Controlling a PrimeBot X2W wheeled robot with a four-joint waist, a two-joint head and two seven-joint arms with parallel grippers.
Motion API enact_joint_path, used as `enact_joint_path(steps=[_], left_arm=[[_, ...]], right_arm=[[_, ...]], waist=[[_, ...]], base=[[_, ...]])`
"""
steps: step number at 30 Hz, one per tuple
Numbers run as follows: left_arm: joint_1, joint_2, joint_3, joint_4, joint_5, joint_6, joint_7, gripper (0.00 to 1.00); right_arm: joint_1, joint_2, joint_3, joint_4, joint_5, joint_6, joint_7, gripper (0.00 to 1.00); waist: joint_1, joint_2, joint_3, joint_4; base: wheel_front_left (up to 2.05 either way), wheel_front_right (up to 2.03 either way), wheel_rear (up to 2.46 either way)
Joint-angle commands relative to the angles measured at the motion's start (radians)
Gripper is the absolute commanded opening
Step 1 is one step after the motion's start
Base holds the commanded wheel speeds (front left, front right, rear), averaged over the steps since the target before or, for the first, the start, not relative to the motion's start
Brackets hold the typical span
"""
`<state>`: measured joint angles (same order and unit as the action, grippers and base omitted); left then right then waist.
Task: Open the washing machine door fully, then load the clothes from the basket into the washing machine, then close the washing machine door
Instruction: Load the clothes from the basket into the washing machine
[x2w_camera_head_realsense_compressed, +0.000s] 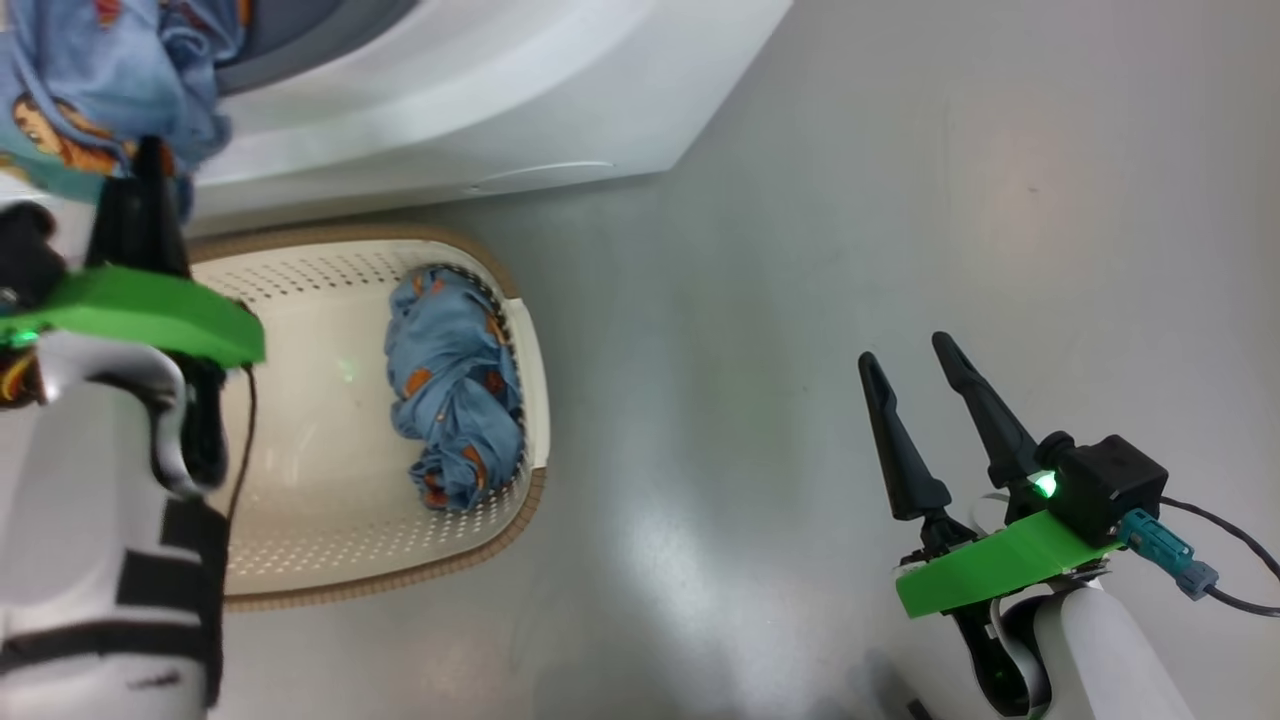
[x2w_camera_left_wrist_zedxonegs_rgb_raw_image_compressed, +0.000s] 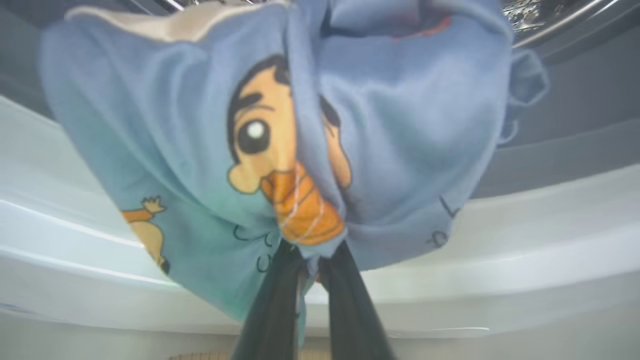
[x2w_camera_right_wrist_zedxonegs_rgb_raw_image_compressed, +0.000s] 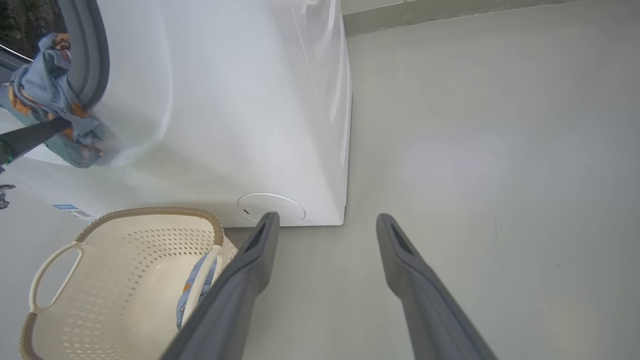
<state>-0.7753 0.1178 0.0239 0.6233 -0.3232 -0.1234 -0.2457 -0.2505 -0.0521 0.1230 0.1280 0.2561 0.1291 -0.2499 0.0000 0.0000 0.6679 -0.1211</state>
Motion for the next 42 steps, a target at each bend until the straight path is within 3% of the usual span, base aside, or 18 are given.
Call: enact_joint_path(steps=[1,8,16,28,42], left_arm=[[0.047,0.041,0.001,-0.092,0.029,-0.005,-0.016,0.00],[0.115,0.054,-0.027,-0.235,0.067,0.004,-0.013,0.00],[0.032,0.114,-0.037,-0.319,0.081,0.006,0.084,0.00],[-0.220,0.191,-0.100,-0.224,0.112,0.000,0.222,0.00],[-0.477,0.245,-0.118,-0.037,0.081,-0.004,0.258,0.00]], right_arm=[[0.014,0.002,0.020,-0.012,0.002,0.002,-0.012,1.00],[0.016,0.002,0.028,-0.003,0.006,0.002,-0.012,1.00],[0.010,0.002,0.061,0.004,0.021,0.002,-0.012,1.00],[0.011,0.002,0.081,0.002,0.053,0.002,-0.012,1.00],[0.011,0.002,0.094,-0.004,0.076,0.002,-0.012,1.00]], waist=[[0.0000,0.0000,-0.023,0.026],[0.0000,0.0000,-0.054,0.043],[0.0000,0.0000,-0.074,0.005],[0.0000,0.0000,-0.035,-0.071],[0.0000,0.0000,0.091,-0.095]], base=[[0.00,0.00,0.00],[0.00,0.00,0.00],[0.00,0.00,0.00],[0.00,0.00,0.00],[0.00,0.00,0.00]])
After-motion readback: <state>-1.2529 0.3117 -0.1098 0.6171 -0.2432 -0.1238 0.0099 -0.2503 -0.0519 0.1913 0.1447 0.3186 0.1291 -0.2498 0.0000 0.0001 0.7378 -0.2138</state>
